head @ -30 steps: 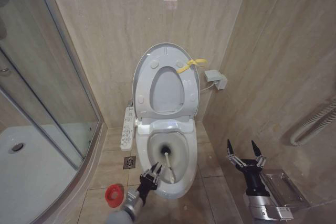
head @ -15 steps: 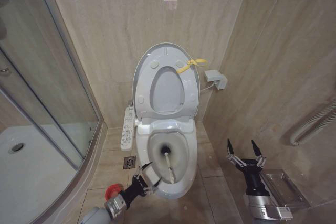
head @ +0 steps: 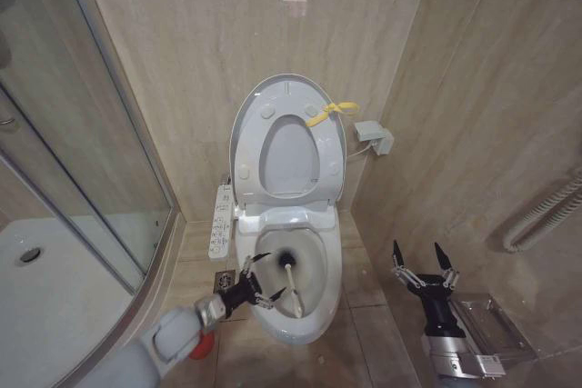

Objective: Open the toilet lid, clean the toilet bowl with a toilet brush, close the toilet lid, and flush.

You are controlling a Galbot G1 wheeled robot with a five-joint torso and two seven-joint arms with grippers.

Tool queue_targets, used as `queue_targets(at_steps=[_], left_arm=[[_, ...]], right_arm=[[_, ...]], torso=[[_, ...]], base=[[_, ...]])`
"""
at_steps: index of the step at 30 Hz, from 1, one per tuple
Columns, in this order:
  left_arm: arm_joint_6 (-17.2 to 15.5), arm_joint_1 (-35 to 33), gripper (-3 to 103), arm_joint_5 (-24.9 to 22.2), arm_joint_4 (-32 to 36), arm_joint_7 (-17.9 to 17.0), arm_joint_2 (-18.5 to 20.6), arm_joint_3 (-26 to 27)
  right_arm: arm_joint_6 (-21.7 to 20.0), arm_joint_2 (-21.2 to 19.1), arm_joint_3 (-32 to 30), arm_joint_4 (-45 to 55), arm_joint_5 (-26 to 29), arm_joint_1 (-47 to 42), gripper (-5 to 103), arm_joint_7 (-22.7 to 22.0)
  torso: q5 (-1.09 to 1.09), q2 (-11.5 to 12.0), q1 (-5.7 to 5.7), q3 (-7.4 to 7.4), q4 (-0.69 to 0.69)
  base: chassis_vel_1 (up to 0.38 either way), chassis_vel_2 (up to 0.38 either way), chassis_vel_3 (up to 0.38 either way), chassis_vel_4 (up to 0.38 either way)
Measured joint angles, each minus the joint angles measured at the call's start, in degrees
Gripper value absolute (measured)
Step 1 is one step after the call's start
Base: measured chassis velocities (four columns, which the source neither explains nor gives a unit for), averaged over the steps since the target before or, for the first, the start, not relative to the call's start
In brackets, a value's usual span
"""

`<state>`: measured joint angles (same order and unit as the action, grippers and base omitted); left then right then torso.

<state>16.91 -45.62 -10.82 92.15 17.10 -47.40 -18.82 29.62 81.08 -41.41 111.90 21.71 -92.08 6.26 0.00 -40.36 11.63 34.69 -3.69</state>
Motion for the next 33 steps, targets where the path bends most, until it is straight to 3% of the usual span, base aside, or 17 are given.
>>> queue_targets(at_steps=[3, 4, 11, 12, 16, 17, 20, 21, 25, 30, 33], left_arm=[[4.89, 8.65, 100, -8.58, -3.4, 7.18, 1.39, -7.76], [4.89, 8.65, 100, -8.58, -3.4, 7.18, 1.39, -7.76], [6.66, 28.66, 100, -10.85, -7.92, 9.79, 2.35, -21.22], [6.66, 28.66, 100, -10.85, -7.92, 9.79, 2.35, -21.22], [9.58, 44.85, 100, -12.02, -11.16, 12.84, 1.0, -36.5], [9.58, 44.85, 100, -12.02, -11.16, 12.84, 1.0, -36.5], [12.27, 52.02, 100, -13.02, -16.14, 18.97, -2.3, -44.25], [12.27, 52.02, 100, -13.02, -16.14, 18.97, -2.3, -44.25], [14.57, 53.84, 100, -13.76, -21.79, 25.66, -8.33, -47.65], [15.32, 52.13, 100, -12.14, -25.32, 27.77, -12.76, -47.89], [16.02, 50.38, 100, -8.93, -29.15, 30.88, -17.16, -46.72]], right_arm=[[0.0, 0.12, 0.1, -0.02, -0.26, 0.02, 100, 0.05], [0.0, 0.12, 0.1, -0.02, -0.26, 0.02, 100, 0.05], [0.05, 1.4, 0.22, -1.12, -1.27, 0.94, 100, 0.25], [0.05, 1.4, 0.22, -1.12, -1.27, 0.94, 100, 0.25], [-0.07, 2.83, 0.13, -2.4, -1.53, 2.4, 100, 0.22], [-0.07, 2.83, 0.13, -2.4, -1.53, 2.4, 100, 0.22], [-0.25, 3.51, -0.4, -2.29, -1.52, 2.69, 100, 0.26], [-0.25, 3.51, -0.4, -2.29, -1.52, 2.69, 100, 0.26], [-0.18, 4.02, -1.12, -1.74, -1.33, 1.93, 100, 0.31], [0.02, 4.09, -1.74, -0.97, -0.87, 1.02, 100, 0.4], [0.07, 3.95, -2.17, -0.28, -0.38, 0.56, 100, 0.41]], torso=[[0.0, 0.0, 0.0, 0.0, 0.01], [0.0, 0.0, 0.0, 0.0, 0.01], [-0.01, 0.0, 0.0, 0.0, 0.01], [-0.01, 0.0, 0.0, 0.0, 0.01], [0.01, 0.0, 0.0, 0.0, 0.02], [0.01, 0.0, 0.0, 0.0, 0.02], [-0.01, 0.0, 0.0, 0.0, 0.01], [-0.01, 0.0, 0.0, 0.0, 0.01], [0.0, 0.0, 0.0, 0.0, 0.01], [0.01, 0.0, 0.0, 0.0, 0.01], [0.01, 0.0, 0.0, 0.0, 0.02]], base=[[0.0, 0.0, 0.0, 0.0], [0.0, 0.0, 0.0, 0.0], [0.0, 0.0, 0.0, 0.0], [0.0, 0.0, 0.0, 0.0], [0.0, 0.0, 0.0, 0.0], [0.0, 0.0, 0.0, 0.0], [0.0, 0.0, 0.0, 0.0], [0.0, 0.0, 0.0, 0.0], [0.0, 0.0, 0.0, 0.0], [0.0, 0.0, 0.0, 0.0], [0.0, 0.0, 0.0, 0.0]])
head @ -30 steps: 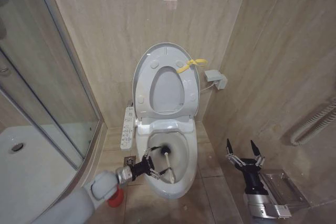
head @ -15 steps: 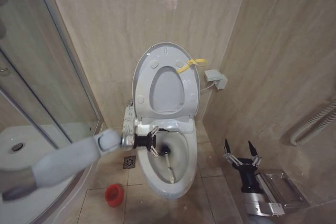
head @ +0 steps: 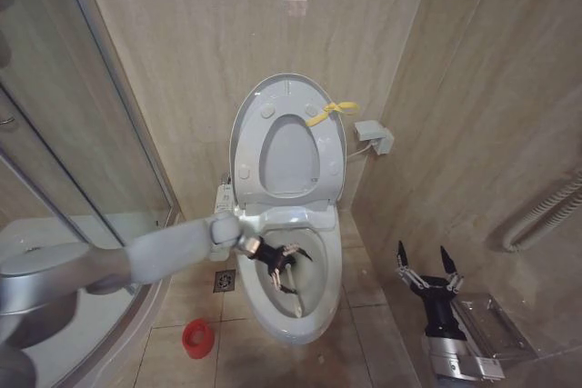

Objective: Open the toilet lid, clean the toilet bowl with a toilet brush, close the toilet lid, and flush.

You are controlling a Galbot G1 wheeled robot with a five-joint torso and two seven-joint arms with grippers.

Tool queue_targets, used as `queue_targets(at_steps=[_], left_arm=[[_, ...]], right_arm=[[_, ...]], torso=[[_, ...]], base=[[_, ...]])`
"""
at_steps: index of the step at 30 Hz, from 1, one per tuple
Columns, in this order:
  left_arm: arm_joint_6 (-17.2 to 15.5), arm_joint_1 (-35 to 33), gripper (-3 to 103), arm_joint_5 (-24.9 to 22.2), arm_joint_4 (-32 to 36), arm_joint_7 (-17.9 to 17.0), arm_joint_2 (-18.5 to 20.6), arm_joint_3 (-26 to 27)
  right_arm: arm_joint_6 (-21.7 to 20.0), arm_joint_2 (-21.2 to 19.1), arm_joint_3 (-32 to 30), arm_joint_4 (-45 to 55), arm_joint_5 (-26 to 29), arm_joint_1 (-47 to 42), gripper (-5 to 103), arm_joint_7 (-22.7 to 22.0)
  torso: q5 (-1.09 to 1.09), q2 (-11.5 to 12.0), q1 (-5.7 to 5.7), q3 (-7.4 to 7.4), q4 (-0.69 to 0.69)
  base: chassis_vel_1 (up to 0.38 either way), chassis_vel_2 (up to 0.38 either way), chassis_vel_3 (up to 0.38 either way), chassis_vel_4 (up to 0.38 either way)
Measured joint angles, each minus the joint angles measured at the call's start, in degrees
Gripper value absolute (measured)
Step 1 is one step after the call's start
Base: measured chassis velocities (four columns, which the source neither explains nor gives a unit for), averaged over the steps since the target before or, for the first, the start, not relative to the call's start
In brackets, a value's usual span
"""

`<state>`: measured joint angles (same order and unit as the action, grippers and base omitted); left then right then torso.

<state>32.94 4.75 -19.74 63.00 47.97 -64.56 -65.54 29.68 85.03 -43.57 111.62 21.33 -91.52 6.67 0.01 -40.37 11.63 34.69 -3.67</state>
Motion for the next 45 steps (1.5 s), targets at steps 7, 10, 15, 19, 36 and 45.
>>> queue_targets(at_steps=[7, 10, 15, 19, 36, 45], left_arm=[[1.3, -0.2, 100, 6.38, -5.98, 5.16, -5.57, 2.98], [1.0, 1.08, 100, 6.89, -6.77, 6.91, -6.34, 3.46], [0.39, 2.05, 100, 6.9, -7.43, 9.68, -6.64, 3.26], [0.03, 1.42, 100, 7.49, -10.13, 12.55, -8.04, 2.57], [0.19, -1.85, 100, 9.24, -17.06, 16.28, -13.06, 1.43], [0.32, -4.01, 101, 9.35, -19.15, 16.26, -14.82, 1.45]], right_arm=[[0.02, -0.26, -0.4, 0.49, 0.91, -0.26, 100, -0.01], [0.16, -0.41, -0.34, 0.21, 1.17, -0.02, 100, -0.01], [0.16, -0.67, -0.29, -0.19, 1.52, 0.5, 100, -0.01], [0.03, -0.67, -0.07, -0.61, 1.69, 1.21, 100, -0.02], [0.15, -0.68, -0.29, -0.48, 2.18, 0.64, 100, -0.02], [0.36, -0.52, -0.68, 0.03, 2.25, 0.01, 100, -0.01]], torso=[[0.0, 0.0, 0.0, 0.0, -0.01], [0.01, 0.0, 0.0, 0.0, 0.0], [0.0, 0.0, 0.0, 0.0, 0.01], [0.0, 0.0, 0.0, 0.0, 0.0], [-0.01, 0.0, 0.0, 0.0, -0.01], [-0.01, 0.0, 0.0, 0.0, 0.0]], base=[[0.0, 0.0, 0.0, 0.0], [0.0, 0.0, 0.0, 0.0], [0.0, 0.0, 0.0, 0.0], [0.0, 0.0, 0.0, 0.0], [0.0, 0.0, 0.0, 0.0], [0.0, 0.0, 0.0, 0.0]])
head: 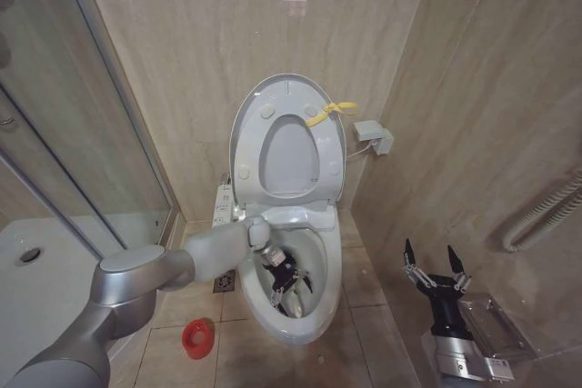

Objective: Open the toilet lid, clean the toilet bowl with a toilet brush, close the toilet lid, and flush.

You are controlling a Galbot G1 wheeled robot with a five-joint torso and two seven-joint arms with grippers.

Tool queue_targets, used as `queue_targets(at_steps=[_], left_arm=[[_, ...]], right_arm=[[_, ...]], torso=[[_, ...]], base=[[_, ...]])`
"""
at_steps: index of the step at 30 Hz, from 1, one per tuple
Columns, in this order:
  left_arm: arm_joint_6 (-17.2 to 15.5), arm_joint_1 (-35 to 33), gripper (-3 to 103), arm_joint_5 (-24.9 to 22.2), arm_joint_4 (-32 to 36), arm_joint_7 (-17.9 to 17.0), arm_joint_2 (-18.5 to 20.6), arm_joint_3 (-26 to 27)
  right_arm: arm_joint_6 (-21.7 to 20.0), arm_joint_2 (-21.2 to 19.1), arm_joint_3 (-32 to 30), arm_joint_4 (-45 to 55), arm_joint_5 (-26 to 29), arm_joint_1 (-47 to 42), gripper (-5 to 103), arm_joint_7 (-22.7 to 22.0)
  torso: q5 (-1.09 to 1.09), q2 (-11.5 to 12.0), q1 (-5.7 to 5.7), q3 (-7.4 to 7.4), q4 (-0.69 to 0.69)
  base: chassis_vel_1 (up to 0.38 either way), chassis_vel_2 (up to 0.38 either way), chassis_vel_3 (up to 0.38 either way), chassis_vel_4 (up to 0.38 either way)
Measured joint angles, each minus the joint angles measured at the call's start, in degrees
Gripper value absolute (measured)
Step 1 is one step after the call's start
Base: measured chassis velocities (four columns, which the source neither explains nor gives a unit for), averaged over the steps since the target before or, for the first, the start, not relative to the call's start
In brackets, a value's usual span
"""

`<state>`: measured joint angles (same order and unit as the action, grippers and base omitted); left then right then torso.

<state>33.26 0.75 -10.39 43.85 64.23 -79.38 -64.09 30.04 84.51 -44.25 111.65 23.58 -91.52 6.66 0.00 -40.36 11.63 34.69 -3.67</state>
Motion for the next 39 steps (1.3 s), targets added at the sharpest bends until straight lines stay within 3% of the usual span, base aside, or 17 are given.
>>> queue_targets(at_steps=[6, 7, 14, 15, 21, 22, 31, 38, 39], left_arm=[[0.09, -0.03, 101, 0.04, -0.4, 0.39, -0.13, 0.3], [0.1, 0.02, 75, 0.04, -0.38, 0.46, -0.01, 0.31], [0.1, 0.06, 75, 0.04, -0.59, 0.63, 0.29, 0.49], [0.1, -0.1, 48, 0.04, -0.71, 0.73, 0.28, 0.55], [0.14, -1.05, 48, 0.02, -1.08, 0.83, 0.13, 0.72], [0.18, -1.2, 26, -0.09, -1.08, 0.82, 0.1, 0.91], [-0.22, -0.44, 24, -1.22, 0.68, 1.19, 1.23, 6.01], [-4.24, -1.46, 21, -8.39, 6.88, 2.23, 4.84, 13.38], [-5.63, -2.39, 21, -11.16, 9.48, 1.32, 6.45, 14.77]], right_arm=[[0.08, 0.19, -0.03, 0.17, -0.04, -0.14, 100, 0.05], [0.09, 0.26, -0.03, 0.22, -0.05, -0.15, 100, 0.06], [0.1, 0.48, 0.08, 0.4, -0.2, -0.16, 100, 0.11], [0.1, 0.49, 0.1, 0.42, -0.24, -0.16, 100, 0.13], [0.1, 0.43, 0.1, 0.46, -0.28, -0.16, 100, 0.13], [0.1, 0.39, 0.08, 0.47, -0.28, -0.17, 100, 0.14], [0.16, 0.86, 0.22, 0.69, -0.68, -0.43, 100, 0.19], [0.29, 1.58, 0.16, 0.92, -1.04, -0.73, 100, 0.25], [0.28, 1.85, 0.07, 1.02, -1.22, -0.82, 100, 0.24]], torso=[[0.0, 0.0, 0.0, 0.0, 0.01], [0.0, 0.0, 0.0, 0.0, 0.0], [0.0, 0.0, 0.0, 0.0, 0.0], [0.0, 0.0, 0.0, 0.0, 0.0], [-0.02, 0.0, 0.0, 0.0, -0.01], [-0.02, -0.01, 0.0, -0.01, -0.03], [0.0, 0.0, 0.0, 0.0, 0.0], [0.0, 0.0, 0.0, 0.0, 0.0], [0.0, 0.0, 0.0, 0.0, 0.02]], base=[[0.0, 0.0, 0.0, 0.0], [0.0, 0.0, 0.0, 0.0], [0.0, 0.0, 0.0, 0.0], [0.0, 0.0, 0.0, 0.0], [0.0, 0.0, 0.0, 0.0], [0.0, 0.0, 0.0, 0.0], [0.0, 0.0, 0.0, 0.0], [0.0, 0.0, 0.0, 0.0], [0.0, 0.0, 0.0, 0.0]])
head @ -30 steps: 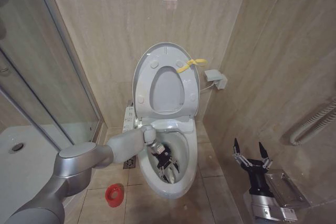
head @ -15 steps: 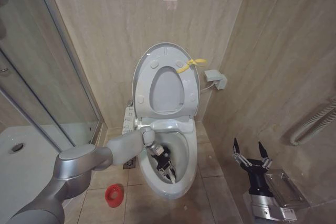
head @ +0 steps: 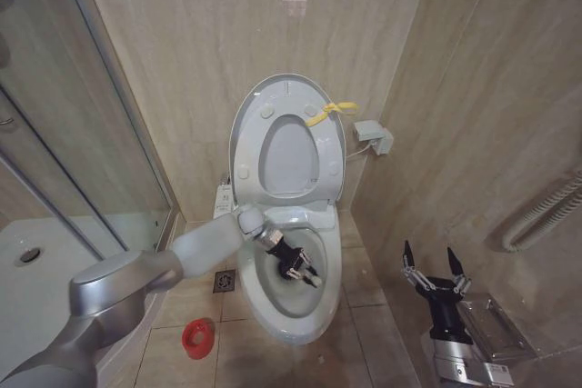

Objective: Open the toilet lid, clean the toilet bowl with a toilet brush, close the toilet lid, and flush.

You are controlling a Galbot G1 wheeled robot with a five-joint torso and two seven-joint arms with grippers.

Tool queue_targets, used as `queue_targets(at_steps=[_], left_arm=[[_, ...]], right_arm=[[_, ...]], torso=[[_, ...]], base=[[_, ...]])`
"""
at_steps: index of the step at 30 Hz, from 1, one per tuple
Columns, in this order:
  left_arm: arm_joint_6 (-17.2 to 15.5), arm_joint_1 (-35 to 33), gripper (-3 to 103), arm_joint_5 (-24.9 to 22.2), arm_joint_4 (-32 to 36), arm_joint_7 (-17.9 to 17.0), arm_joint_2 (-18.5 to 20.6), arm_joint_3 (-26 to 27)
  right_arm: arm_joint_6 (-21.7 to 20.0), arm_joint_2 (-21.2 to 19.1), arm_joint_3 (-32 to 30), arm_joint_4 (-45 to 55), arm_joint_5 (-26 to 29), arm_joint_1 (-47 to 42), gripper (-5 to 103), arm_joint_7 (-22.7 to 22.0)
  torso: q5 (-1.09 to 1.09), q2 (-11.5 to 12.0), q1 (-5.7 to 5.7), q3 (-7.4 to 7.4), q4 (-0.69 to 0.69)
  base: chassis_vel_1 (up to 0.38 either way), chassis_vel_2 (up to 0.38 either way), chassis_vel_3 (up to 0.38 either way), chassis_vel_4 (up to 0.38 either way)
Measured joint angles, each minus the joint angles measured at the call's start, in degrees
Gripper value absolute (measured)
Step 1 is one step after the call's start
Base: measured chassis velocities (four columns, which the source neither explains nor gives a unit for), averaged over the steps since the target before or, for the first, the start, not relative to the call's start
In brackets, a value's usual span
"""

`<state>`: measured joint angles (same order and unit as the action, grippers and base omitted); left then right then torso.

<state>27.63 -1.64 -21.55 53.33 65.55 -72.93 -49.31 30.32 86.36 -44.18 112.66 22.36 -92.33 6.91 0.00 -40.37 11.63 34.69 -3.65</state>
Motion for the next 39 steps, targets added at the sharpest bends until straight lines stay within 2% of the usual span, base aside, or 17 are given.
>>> queue_targets(at_steps=[6, 8, 11, 12, 14, 15, 18, 19, 21, 22, 25, 27, 28, 31, 33, 36, 39], left_arm=[[-2.55, -6.36, 21, -9.51, 8.35, -6.19, 5.86, 5.75], [-2.71, -7.55, 21, -10.0, 9.34, -6.82, 6.71, 7.08], [-2.89, -13.83, 21, -11.86, 13.97, -10.73, 11.45, 14.25], [-2.89, -13.83, 21, -11.86, 13.97, -10.73, 11.45, 14.25], [-3.21, -19.47, 21, -13.8, 18.25, -15.46, 15.15, 18.68], [-3.21, -19.47, 21, -13.8, 18.25, -15.46, 15.15, 18.68], [-4.25, -28.74, 21, -14.72, 25.91, -28.05, 19.93, 24.62], [-4.25, -28.74, 21, -14.72, 25.91, -28.05, 19.93, 24.62], [-5.05, -34.44, 21, -13.95, 31.12, -36.95, 21.91, 28.37], [-5.05, -34.44, 21, -13.95, 31.12, -36.95, 21.91, 28.37], [-6.83, -41.82, 21, -12.17, 36.35, -46.51, 23.15, 33.32], [-9.22, -46.87, 21, -10.48, 40.67, -56.06, 23.6, 36.85], [-9.22, -46.87, 21, -10.48, 40.67, -56.06, 23.6, 36.85], [-12.1, -51.73, 21, -8.94, 46.48, -64.6, 24.28, 39.62], [-12.45, -52.44, 21, -8.68, 47.43, -65.58, 24.41, 39.98], [-15.32, -57.86, 21, -7.77, 54.72, -70.39, 25.24, 42.86], [-16.94, -60.99, 21, -7.7, 58.3, -71.68, 25.41, 45.12]], right_arm=[[0.0, 0.32, 0.31, 0.62, -1.01, -0.63, 100, -0.03], [0.0, 0.3, 0.39, 0.63, -1.13, -0.69, 100, -0.03], [-0.01, 0.24, 0.89, 0.61, -1.85, -0.94, 100, -0.04], [-0.01, 0.24, 0.89, 0.61, -1.85, -0.94, 100, -0.04], [-0.03, 0.2, 1.35, 0.57, -2.26, -1.06, 100, -0.03], [-0.03, 0.2, 1.35, 0.57, -2.26, -1.06, 100, -0.03], [-0.04, 0.0, 1.94, 0.58, -2.68, -1.49, 100, 0.08], [-0.04, 0.0, 1.94, 0.58, -2.68, -1.49, 100, 0.08], [0.06, -0.1, 2.18, 0.63, -2.86, -2.03, 100, 0.28], [0.06, -0.1, 2.18, 0.63, -2.86, -2.03, 100, 0.28], [0.22, -0.32, 2.41, 0.8, -3.15, -2.7, 100, 0.46], [0.39, -0.42, 2.66, 0.96, -3.42, -3.28, 100, 0.64], [0.39, -0.42, 2.66, 0.96, -3.42, -3.28, 100, 0.64], [0.69, -0.47, 2.91, 1.12, -3.72, -3.89, 100, 0.93], [0.73, -0.47, 2.96, 1.13, -3.76, -3.95, 100, 0.99], [1.01, -0.31, 3.31, 1.23, -4.12, -4.29, 100, 1.31], [1.17, -0.27, 3.45, 1.26, -4.21, -4.45, 100, 1.49]], torso=[[-0.02, 0.0, 0.0, 0.0, -0.03], [-0.02, 0.0, 0.0, 0.0, -0.03], [-0.01, 0.0, 0.0, 0.0, -0.03], [-0.01, 0.0, 0.0, 0.0, -0.03], [-0.04, 0.0, 0.0, 0.0, 0.0], [-0.04, 0.0, 0.0, 0.0, 0.0], [-0.02, 0.0, 0.0, 0.0, 0.02], [-0.02, 0.0, 0.0, 0.0, 0.02], [-0.02, 0.0, -0.01, -0.01, -0.03], [-0.02, 0.0, -0.01, -0.01, -0.03], [-0.03, 0.0, -0.01, 0.0, -0.04], [-0.01, 0.0, -0.01, -0.01, -0.01], [-0.01, 0.0, -0.01, -0.01, -0.01], [-0.02, 0.0, -0.01, -0.01, -0.03], [-0.01, 0.0, -0.01, -0.01, -0.03], [-0.01, 0.0, -0.01, -0.01, -0.02], [-0.01, 0.0, -0.01, -0.01, -0.03]], base=[[0.0, 0.0, 0.0, 0.0], [0.0, 0.0, 0.0, 0.0], [0.0, 0.0, 0.0, 0.0], [0.0, 0.0, 0.0, 0.0], [0.0, 0.0, 0.0, 0.0], [0.0, 0.0, 0.0, 0.0], [0.0, 0.0, 0.0, 0.0], [0.0, 0.0, 0.0, 0.0], [0.0, 0.0, 0.0, 0.0], [0.0, 0.0, 0.0, 0.0], [0.0, 0.0, 0.0, 0.0], [0.0, 0.0, 0.0, 0.0], [0.0, 0.0, 0.0, 0.0], [0.0, 0.0, 0.0, 0.0], [0.0, 0.0, 0.0, 0.0], [0.0, 0.0, 0.0, 0.0], [0.0, 0.0, 0.0, 0.0]])
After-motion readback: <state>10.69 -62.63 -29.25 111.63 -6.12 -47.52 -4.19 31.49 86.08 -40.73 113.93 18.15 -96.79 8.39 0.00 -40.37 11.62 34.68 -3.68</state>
